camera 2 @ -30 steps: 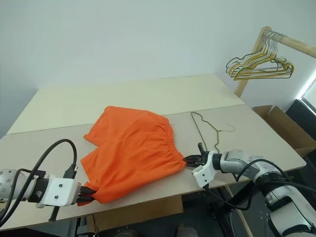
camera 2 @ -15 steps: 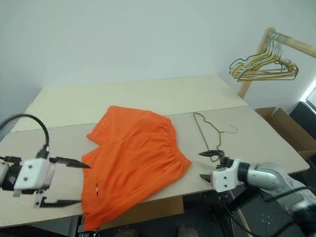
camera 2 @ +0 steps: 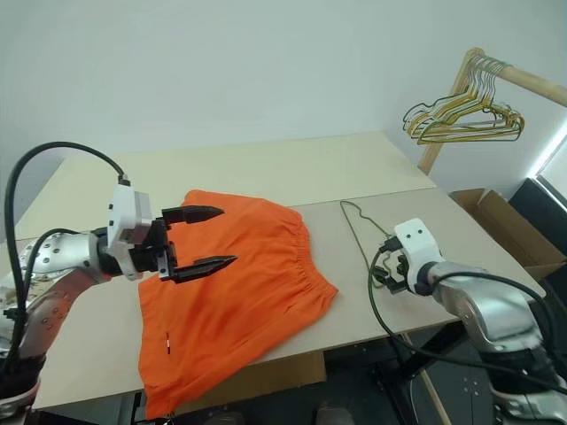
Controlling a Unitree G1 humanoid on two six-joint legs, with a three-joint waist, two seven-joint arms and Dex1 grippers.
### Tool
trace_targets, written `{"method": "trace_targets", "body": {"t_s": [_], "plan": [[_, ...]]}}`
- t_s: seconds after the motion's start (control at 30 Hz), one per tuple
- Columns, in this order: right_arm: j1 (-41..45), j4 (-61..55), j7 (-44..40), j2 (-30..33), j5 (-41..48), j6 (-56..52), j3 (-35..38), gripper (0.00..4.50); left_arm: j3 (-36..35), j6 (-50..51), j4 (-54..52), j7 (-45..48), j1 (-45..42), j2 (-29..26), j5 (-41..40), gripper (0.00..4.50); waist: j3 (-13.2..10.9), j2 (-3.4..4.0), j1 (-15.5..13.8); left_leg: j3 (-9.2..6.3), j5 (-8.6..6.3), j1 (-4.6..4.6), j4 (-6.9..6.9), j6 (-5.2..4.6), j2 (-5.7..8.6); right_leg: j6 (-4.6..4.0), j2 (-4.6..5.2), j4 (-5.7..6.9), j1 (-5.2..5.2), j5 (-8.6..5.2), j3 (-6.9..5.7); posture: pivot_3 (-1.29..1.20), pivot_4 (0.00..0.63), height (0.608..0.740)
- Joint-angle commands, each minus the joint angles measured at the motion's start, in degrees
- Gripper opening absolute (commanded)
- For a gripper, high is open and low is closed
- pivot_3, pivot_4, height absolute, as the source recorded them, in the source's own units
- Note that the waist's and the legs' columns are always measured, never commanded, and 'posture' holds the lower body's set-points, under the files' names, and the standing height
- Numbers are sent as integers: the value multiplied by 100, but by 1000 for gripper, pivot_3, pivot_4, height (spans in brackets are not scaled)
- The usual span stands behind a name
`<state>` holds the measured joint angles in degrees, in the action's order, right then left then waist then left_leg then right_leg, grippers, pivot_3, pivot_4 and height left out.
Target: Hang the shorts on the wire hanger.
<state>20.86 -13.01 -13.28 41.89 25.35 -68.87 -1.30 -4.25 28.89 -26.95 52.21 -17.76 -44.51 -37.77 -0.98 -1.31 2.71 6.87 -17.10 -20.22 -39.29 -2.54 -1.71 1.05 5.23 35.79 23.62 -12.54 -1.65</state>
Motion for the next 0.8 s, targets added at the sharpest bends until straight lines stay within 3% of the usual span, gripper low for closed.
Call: {"method": "trace_targets", "body": {"t_s": [0.03, 0.17, 0.27, 0.63, 0.8], "plan": [[511, 753, 224, -280, -394, -273, -106, 4500, 61, -76, 118, 59, -245, 77, 74, 4480, 0, 0, 32, 1, 0, 0, -3, 0, 2, 0, -1, 0, 0, 0, 0, -96, 0, 740], [1044, 1761, 345, -669, -701, -459, -145, 4500, 130, -182, 201, 177, -301, 126, 190, 4480, -1, 1, 85, 0, -1, -7, -4, -2, 4, 1, -1, 0, 6, 0, 0, -87, 0, 740], [1271, 2246, 287, -841, -793, -551, -116, 3890, 108, -192, 161, 210, -249, 141, 215, 4500, 0, 1, 135, 1, 0, -8, -4, 0, 2, 2, -2, 1, 8, 0, 4, -78, 0, 740], [1515, 2635, 336, -1236, -904, -1119, 464, 25, -72, -164, -50, 217, 23, 52, 193, 4500, 1, 2, 126, -2, -1, -5, -5, -2, -3, 3, 0, 6, 5, 0, 2, -58, 0, 740], [1620, 2460, 545, -1444, -1066, -1259, 809, 25, -69, -167, -19, 201, -12, 62, 210, 4500, 2, 3, 131, -2, 0, -4, -4, 0, -5, 3, -2, 7, 5, 0, 3, -67, 0, 740]]}}
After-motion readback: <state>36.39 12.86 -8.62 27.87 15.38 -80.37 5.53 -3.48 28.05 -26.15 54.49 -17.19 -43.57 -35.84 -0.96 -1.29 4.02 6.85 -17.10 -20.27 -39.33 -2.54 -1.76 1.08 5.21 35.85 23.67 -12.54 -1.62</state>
